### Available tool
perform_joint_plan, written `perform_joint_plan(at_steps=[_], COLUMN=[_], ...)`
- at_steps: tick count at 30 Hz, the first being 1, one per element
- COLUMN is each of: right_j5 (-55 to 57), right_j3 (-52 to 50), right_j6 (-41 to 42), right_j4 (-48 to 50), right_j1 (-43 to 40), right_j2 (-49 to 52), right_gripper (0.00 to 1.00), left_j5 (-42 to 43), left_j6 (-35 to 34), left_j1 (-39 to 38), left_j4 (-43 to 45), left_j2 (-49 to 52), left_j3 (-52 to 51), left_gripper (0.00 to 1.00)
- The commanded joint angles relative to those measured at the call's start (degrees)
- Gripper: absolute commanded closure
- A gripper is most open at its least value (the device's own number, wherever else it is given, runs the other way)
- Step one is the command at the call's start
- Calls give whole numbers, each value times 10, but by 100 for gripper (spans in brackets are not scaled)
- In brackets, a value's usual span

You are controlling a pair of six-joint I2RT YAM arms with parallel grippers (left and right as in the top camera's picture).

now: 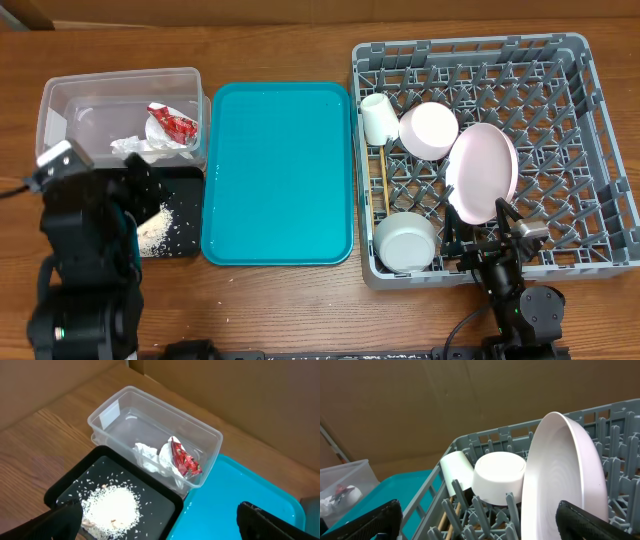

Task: Sort waste into correct bins and load items into the dishwasher

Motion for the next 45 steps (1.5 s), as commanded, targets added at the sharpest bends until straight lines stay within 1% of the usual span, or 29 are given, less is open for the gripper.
perform_joint_plan(at_steps=[1, 4, 7, 12, 14, 16, 19, 22, 24, 27, 30, 36, 45], right_j5=[26, 26, 26, 26, 26, 26, 26, 26, 26, 26, 26, 26, 26], right_j3=[-6, -6, -6, -6, -6, -6, -6, -6, -6, -6, -6, -6, -6], right_j6=[-2, -2, -2, -2, -2, -2, -2, -2, -2, -2, -2, -2, -2], right_j4=[-3, -3, -3, -3, -3, -3, -3, -3, -3, -3, -3, -3, -3], right_j1=[-9, -9, -9, -9, -9, -9, -9, -9, -9, -9, -9, -9, -9], right_j2=[-4, -4, -4, -4, -4, -4, -4, -4, -4, -4, -4, -4, -4], right_gripper=[0, 0, 0, 0, 0, 0, 0, 0, 0, 0, 0, 0, 0], left_j5=[4, -4, -35, -30, -28, -27, -28, -28, -28, -28, -28, -31, -31], left_j6=[7, 7, 7, 3, -9, -31, -82, -141, -178, -228, -260, -264, -257], left_j1=[2, 2, 2, 2, 2, 2, 2, 2, 2, 2, 2, 2, -8], left_j4=[-1, 4, 42, 159, 224, 285, 366, 427, 452, 464, 464, 463, 471], left_j2=[-50, -83, -119, -193, -226, -256, -297, -329, -344, -363, -380, -425, -461], left_j3=[-61, -115, -182, -307, -360, -406, -471, -525, -551, -583, -609, -655, -659], left_gripper=[0, 0, 0, 0, 0, 0, 0, 0, 0, 0, 0, 0, 0])
